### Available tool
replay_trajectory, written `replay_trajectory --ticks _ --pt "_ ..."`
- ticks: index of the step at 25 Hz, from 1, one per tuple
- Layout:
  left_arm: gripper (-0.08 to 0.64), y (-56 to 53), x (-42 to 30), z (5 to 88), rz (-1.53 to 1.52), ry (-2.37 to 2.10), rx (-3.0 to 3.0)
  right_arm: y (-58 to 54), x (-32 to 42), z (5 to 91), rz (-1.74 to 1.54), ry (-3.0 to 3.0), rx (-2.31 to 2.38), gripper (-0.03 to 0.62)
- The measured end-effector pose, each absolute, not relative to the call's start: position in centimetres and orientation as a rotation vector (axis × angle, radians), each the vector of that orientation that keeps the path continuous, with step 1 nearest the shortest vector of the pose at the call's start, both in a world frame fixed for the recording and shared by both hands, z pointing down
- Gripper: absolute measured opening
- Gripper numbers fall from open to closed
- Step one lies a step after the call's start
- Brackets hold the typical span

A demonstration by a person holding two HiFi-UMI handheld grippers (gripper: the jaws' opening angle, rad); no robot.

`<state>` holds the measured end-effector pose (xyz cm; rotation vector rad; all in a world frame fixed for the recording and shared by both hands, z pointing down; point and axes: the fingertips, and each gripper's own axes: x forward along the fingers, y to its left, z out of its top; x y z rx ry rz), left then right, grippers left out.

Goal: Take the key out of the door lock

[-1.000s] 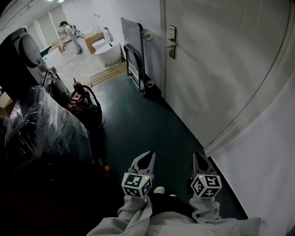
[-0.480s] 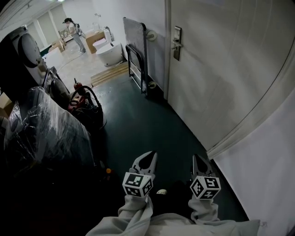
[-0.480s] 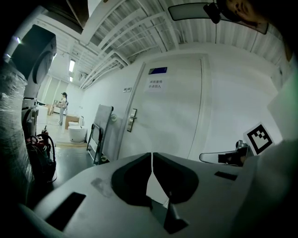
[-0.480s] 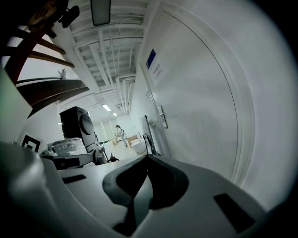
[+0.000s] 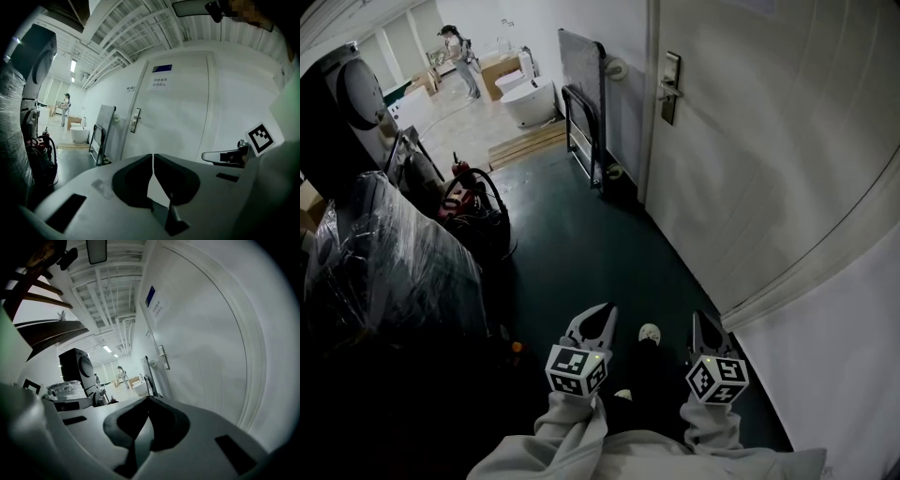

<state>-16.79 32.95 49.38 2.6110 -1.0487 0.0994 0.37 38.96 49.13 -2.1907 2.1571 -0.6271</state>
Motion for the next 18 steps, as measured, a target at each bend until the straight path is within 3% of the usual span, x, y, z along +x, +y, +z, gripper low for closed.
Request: replay_trajectory --ticks 18 --pt "0.021 16.8 -9.8 48.5 0.106 -1.109 2.561 22.2 7.9 48.0 -0.639 2.241 -2.136 0.052"
